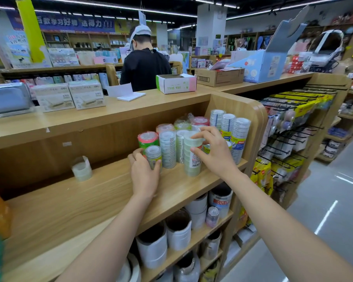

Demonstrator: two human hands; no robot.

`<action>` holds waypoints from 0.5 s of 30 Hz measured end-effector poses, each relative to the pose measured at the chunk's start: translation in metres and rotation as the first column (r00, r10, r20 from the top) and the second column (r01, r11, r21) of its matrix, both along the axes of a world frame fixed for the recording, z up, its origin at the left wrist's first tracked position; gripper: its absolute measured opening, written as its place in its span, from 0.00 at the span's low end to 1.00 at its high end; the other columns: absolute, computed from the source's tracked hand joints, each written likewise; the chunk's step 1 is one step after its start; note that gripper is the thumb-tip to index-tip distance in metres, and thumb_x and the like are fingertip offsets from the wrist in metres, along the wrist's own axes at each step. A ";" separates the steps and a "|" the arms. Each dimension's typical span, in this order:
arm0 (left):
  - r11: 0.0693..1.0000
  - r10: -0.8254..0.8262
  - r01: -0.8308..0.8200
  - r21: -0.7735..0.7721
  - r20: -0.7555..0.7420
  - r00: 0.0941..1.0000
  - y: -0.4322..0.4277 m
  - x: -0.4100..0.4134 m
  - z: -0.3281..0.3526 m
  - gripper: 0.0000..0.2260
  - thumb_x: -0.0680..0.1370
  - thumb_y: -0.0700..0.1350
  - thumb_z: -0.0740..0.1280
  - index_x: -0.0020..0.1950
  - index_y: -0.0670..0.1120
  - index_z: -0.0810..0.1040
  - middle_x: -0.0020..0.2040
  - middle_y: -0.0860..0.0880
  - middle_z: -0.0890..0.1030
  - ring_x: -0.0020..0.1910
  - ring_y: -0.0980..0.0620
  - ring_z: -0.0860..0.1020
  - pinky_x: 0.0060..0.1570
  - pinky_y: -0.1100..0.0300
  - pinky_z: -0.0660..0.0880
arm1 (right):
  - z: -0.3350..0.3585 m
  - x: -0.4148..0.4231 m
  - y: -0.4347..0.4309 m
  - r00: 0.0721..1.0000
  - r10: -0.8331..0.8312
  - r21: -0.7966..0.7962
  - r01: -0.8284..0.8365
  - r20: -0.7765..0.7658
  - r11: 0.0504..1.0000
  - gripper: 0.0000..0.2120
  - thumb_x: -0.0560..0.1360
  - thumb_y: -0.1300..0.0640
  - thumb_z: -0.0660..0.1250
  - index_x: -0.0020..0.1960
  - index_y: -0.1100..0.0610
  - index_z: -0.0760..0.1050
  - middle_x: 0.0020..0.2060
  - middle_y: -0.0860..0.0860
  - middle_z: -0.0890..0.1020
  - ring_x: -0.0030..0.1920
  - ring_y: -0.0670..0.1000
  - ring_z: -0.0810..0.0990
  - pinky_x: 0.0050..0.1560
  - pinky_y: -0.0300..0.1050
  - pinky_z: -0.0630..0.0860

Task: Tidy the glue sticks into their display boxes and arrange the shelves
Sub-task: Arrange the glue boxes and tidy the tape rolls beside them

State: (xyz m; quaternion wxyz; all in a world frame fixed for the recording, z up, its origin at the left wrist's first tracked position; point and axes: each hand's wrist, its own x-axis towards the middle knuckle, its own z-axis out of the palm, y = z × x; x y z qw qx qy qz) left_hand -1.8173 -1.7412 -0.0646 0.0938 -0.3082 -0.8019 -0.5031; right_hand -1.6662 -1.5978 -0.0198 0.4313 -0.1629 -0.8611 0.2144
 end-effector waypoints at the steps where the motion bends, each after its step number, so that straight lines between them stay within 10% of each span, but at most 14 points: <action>1: 1.000 0.012 -0.010 0.024 -0.054 0.998 -0.002 0.004 0.002 0.24 0.74 0.42 0.73 0.66 0.39 0.69 0.62 0.41 0.72 0.59 0.45 0.72 0.56 0.56 0.69 | 0.000 0.000 -0.001 1.000 -0.002 -0.002 0.002 -0.001 1.000 0.13 0.72 0.59 0.74 0.55 0.56 0.79 0.59 0.53 0.74 0.65 0.48 0.71 0.60 0.53 0.75; 6: 0.960 -0.230 0.267 0.081 -0.313 0.921 -0.006 0.025 0.010 0.14 0.75 0.43 0.72 0.58 0.44 0.74 0.52 0.49 0.74 0.50 0.51 0.73 0.51 0.53 0.74 | 0.000 0.004 -0.012 1.000 0.011 -0.031 -0.011 -0.014 0.999 0.15 0.72 0.57 0.74 0.58 0.54 0.78 0.60 0.50 0.74 0.63 0.49 0.74 0.60 0.53 0.76; 15: 0.880 -0.475 0.475 -0.014 0.010 0.880 0.018 0.047 -0.003 0.31 0.74 0.53 0.73 0.73 0.45 0.67 0.62 0.49 0.78 0.58 0.52 0.76 0.58 0.53 0.75 | -0.008 0.040 -0.018 0.986 -0.118 -0.083 0.108 -0.121 0.991 0.18 0.76 0.57 0.70 0.65 0.53 0.73 0.59 0.46 0.75 0.59 0.41 0.75 0.59 0.35 0.72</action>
